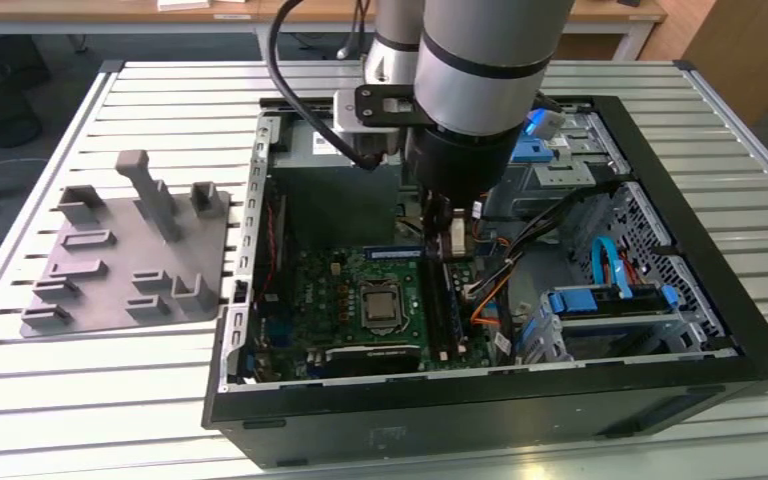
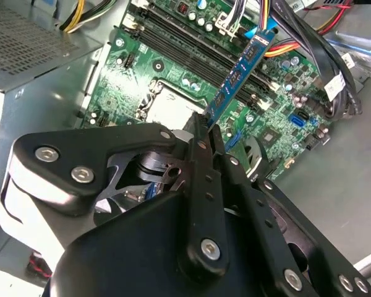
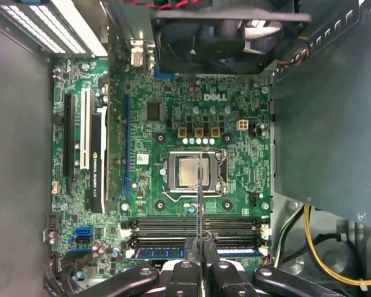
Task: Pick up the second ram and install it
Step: 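Pick up the second ram and move it above second insertion slot, then insert the second ram into the second slot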
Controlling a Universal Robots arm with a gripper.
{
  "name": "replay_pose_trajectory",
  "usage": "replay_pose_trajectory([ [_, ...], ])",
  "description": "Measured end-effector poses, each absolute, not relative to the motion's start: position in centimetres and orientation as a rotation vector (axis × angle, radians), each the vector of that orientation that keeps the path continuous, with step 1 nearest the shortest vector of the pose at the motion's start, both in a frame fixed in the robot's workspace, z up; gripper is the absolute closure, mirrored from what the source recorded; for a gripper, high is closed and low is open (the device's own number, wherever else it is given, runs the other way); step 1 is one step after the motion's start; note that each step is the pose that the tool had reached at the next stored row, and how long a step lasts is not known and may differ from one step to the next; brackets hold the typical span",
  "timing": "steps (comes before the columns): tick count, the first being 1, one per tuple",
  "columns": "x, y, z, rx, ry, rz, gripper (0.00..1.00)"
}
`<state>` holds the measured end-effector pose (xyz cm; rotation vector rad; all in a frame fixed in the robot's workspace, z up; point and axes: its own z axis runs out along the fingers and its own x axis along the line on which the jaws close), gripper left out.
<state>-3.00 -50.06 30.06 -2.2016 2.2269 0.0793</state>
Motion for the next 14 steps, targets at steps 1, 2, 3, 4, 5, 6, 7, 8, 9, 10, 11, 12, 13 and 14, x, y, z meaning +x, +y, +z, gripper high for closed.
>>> replay_pose_trajectory([
  [1, -2.96, -50.05, 29.94, -2.202, 2.227, 0.079, 0.86],
  [2, -2.95, -50.06, 29.84, -2.201, 2.227, 0.079, 0.86],
  [3, -2.95, -50.05, 29.80, -2.201, 2.227, 0.079, 0.86],
  [4, -2.95, -50.06, 29.79, -2.201, 2.227, 0.079, 0.86],
  [5, -2.94, -50.06, 29.79, -2.202, 2.227, 0.079, 0.86],
  [6, -2.94, -50.06, 29.76, -2.202, 2.227, 0.079, 0.86],
  [7, -2.94, -50.06, 29.75, -2.202, 2.227, 0.079, 0.86],
  [8, -2.94, -50.06, 29.75, -2.202, 2.227, 0.079, 0.86],
  [9, -2.94, -50.05, 29.75, -2.202, 2.227, 0.079, 0.86],
  [10, -2.94, -50.05, 29.75, -2.202, 2.227, 0.079, 0.86],
  [11, -2.94, -50.06, 29.75, -2.202, 2.227, 0.079, 0.86],
  [12, -2.94, -50.06, 29.75, -2.202, 2.227, 0.079, 0.86],
  [13, -2.94, -50.05, 29.74, -2.202, 2.227, 0.079, 0.86],
  [14, -2.94, -50.06, 29.74, -2.202, 2.227, 0.079, 0.86],
])
